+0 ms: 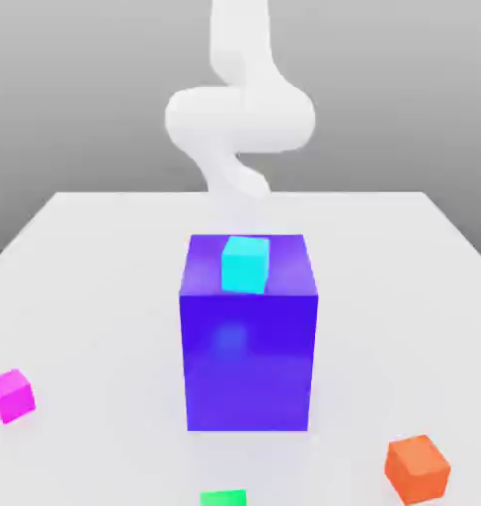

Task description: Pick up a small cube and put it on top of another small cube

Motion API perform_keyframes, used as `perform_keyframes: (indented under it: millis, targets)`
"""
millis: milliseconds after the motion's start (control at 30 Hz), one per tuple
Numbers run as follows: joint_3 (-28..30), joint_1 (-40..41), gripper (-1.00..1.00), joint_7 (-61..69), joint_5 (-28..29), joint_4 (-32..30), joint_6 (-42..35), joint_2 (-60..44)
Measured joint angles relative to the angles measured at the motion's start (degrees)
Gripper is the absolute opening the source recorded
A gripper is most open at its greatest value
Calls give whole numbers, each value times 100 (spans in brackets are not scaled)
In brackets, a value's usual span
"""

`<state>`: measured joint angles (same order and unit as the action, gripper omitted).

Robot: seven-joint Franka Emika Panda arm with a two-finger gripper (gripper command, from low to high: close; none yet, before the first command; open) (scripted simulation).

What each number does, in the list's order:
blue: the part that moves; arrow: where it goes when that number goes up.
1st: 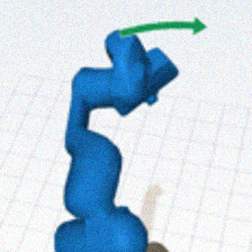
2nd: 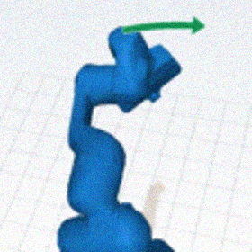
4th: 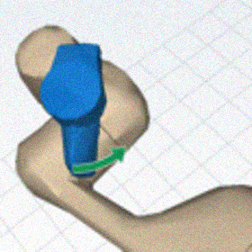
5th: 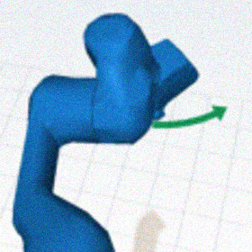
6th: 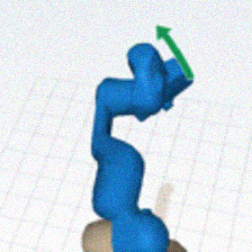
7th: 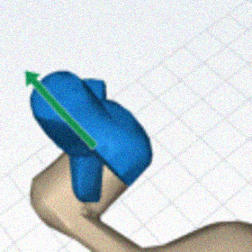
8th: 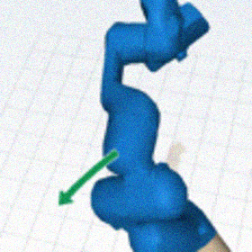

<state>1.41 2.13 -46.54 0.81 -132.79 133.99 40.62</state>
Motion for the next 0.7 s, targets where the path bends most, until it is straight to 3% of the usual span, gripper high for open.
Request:
perform_keyframes:
  millis: [400, 700]
  targets:
    - [958, 916, 0, -146, 122, -490, 1068, -2504]
    - [1584, 1775, 0, 274, -525, -850, 1854, -4415]
